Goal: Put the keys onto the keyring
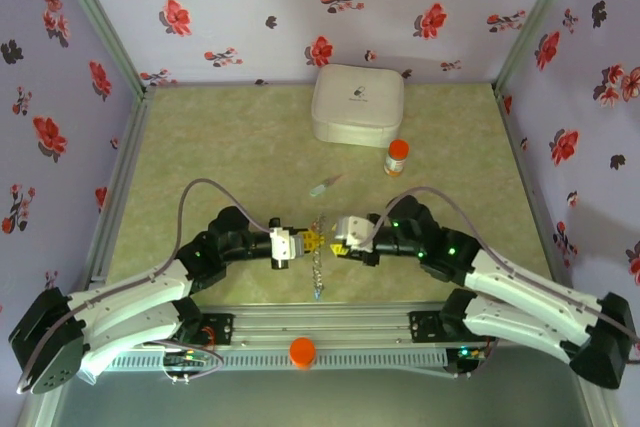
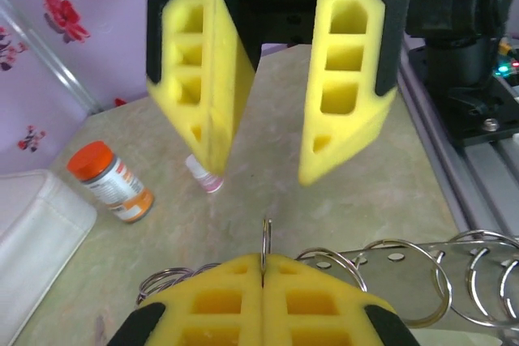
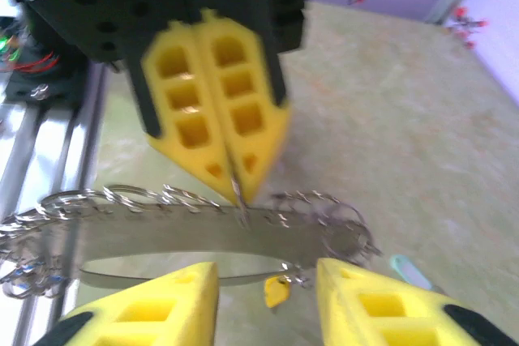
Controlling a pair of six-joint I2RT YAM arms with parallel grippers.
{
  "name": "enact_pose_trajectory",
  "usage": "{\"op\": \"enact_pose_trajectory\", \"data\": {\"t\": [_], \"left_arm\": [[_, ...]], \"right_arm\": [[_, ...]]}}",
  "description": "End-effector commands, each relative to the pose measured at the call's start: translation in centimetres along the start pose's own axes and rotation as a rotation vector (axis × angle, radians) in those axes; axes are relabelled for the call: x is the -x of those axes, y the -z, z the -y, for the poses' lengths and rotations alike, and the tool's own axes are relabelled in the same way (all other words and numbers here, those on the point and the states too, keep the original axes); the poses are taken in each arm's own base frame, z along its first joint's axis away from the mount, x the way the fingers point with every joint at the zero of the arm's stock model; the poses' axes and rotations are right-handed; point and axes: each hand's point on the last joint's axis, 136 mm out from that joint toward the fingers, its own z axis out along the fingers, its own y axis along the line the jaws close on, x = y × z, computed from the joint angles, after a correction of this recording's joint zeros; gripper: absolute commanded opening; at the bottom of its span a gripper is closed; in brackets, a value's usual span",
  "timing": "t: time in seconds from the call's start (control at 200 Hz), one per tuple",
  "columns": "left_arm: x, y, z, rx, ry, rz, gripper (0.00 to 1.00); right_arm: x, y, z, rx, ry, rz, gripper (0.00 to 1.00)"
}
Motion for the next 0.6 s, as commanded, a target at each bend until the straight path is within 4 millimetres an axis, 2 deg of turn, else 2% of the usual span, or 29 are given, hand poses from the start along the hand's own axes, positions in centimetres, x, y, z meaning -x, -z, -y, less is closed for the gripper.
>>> {"op": "enact_pose_trajectory", "data": {"t": [0.0, 0.145, 0.25, 0.595], "left_arm": [[1.1, 0.8, -2.6, 0.154, 0.064, 0.025, 0.00], [0.0, 2.2, -5.2, 0.323, 0.227, -0.035, 0.00], [-0.6, 3.5, -6.5, 0.421, 0.312, -0.071, 0.00], [-1.5, 5.9, -7.4, 0.548, 0.364, -0.096, 0.00]], "right_arm": [[1.5, 1.0, 3.3, -0.173, -0.215, 0.161, 0.42], [-0.8, 1.2, 7.6, -0.421, -0.479, 0.129, 0.40], [-3.0, 0.8, 9.7, -0.550, -0.639, 0.039, 0.38], [-7.0, -3.2, 11.0, -0.615, -0.878, -0.280, 0.41]]}}
